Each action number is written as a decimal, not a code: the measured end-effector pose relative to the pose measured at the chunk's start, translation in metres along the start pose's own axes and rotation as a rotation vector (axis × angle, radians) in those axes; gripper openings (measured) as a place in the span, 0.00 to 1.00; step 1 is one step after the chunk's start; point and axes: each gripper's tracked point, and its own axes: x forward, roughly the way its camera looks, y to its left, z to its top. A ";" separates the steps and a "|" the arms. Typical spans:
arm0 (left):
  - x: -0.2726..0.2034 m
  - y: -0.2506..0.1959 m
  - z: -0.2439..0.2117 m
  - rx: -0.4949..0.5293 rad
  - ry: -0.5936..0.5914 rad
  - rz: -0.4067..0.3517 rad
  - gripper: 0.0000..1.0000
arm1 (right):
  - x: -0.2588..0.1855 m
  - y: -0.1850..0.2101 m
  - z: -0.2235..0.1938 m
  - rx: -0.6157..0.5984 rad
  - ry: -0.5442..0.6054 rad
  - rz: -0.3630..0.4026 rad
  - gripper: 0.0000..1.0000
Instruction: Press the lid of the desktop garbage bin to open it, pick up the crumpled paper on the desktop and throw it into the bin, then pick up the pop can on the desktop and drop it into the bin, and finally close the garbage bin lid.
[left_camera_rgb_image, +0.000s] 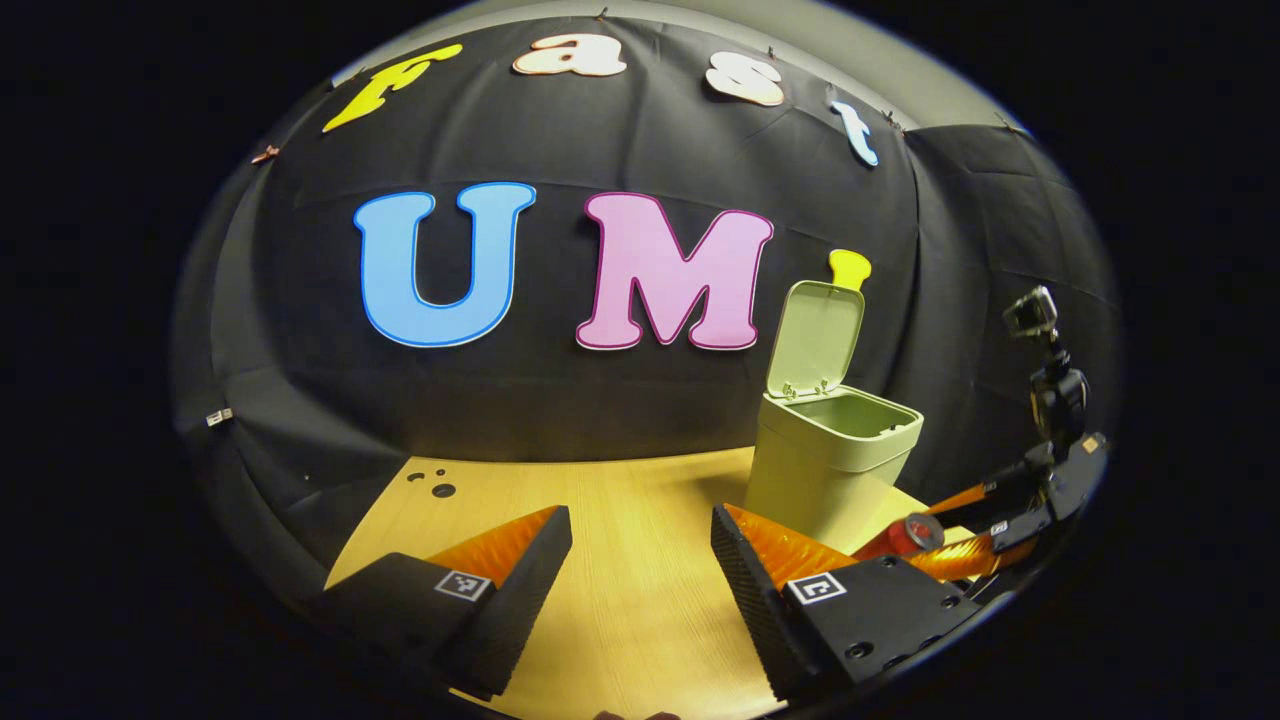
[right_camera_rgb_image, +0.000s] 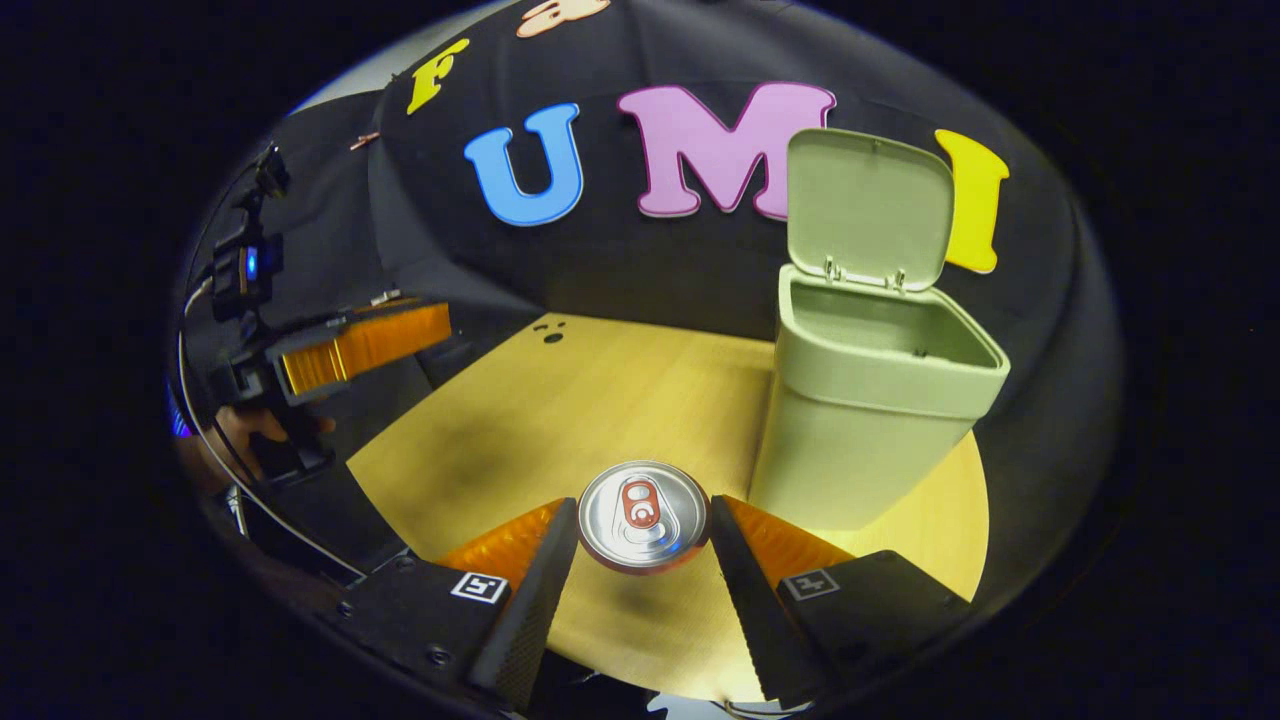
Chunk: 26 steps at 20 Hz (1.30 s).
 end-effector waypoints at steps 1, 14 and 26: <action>0.000 0.000 0.000 0.000 0.000 0.000 0.92 | -0.003 -0.003 0.016 0.001 -0.037 -0.005 0.84; 0.001 0.004 0.002 -0.006 0.001 0.015 0.92 | -0.023 -0.082 0.139 0.035 -0.361 -0.138 0.83; 0.014 0.010 0.001 -0.018 0.013 0.047 0.92 | 0.043 -0.154 0.137 0.099 -0.297 -0.258 0.83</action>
